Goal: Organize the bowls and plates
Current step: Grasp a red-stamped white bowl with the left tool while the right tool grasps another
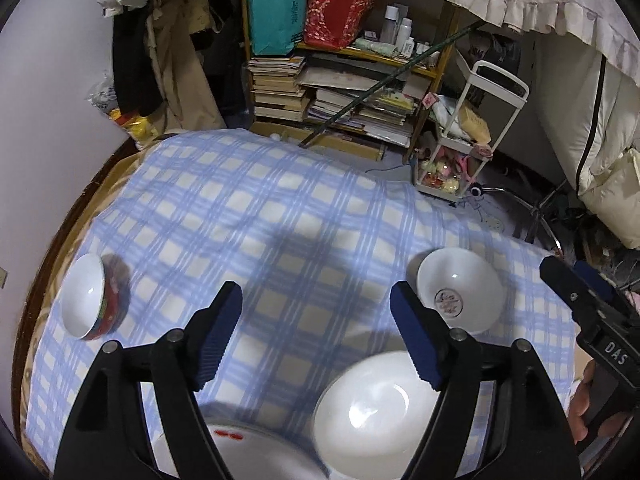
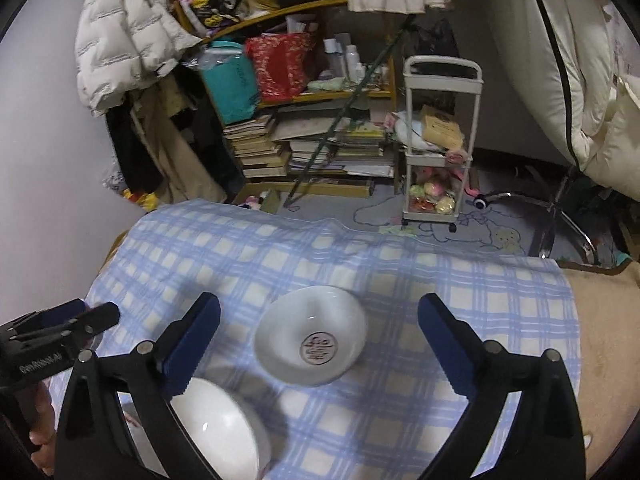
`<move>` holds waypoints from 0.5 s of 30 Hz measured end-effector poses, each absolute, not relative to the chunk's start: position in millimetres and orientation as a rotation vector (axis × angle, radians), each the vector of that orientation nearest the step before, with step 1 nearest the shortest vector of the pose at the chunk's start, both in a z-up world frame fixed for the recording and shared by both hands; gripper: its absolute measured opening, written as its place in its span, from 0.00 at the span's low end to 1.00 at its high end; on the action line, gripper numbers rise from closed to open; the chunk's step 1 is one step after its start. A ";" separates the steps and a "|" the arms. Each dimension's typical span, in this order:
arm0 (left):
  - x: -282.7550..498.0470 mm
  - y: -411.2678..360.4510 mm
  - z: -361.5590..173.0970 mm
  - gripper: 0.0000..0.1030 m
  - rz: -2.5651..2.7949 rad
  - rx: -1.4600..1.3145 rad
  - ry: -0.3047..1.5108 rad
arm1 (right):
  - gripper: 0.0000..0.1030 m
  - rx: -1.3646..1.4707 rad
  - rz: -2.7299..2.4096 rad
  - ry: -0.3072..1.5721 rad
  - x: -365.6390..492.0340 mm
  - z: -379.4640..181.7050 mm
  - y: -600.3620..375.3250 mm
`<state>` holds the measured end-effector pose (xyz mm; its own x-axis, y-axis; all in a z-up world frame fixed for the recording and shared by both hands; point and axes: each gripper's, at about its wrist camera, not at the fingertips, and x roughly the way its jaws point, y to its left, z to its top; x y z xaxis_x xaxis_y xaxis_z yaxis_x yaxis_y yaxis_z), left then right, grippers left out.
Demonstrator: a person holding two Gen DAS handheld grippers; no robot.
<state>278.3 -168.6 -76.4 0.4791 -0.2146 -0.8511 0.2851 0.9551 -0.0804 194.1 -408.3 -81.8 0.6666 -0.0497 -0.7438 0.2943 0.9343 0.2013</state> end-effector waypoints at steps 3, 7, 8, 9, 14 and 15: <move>288.9 -176.7 -79.7 0.74 -0.328 0.052 1.030 | 1.00 0.327 -0.212 0.820 200.2 -85.9 -418.1; 296.6 -193.0 -86.7 0.74 -0.368 0.016 1.048 | 1.00 0.355 -0.222 0.857 208.1 -95.8 -430.4; 298.4 -197.6 -89.0 0.74 -0.379 0.016 1.055 | 1.00 0.374 -0.218 0.869 209.2 -99.9 -433.8; 298.6 -201.6 -90.8 0.74 -0.385 0.019 1.059 | 0.99 0.386 -0.216 0.875 209.1 -103.6 -436.2; 301.7 -227.8 -107.4 0.74 -0.427 0.046 1.109 | 0.88 0.394 -0.218 0.923 212.3 -120.4 -438.6; 302.4 -232.1 -111.6 0.74 -0.429 0.047 1.122 | 0.84 0.398 -0.220 0.935 213.1 -124.7 -439.3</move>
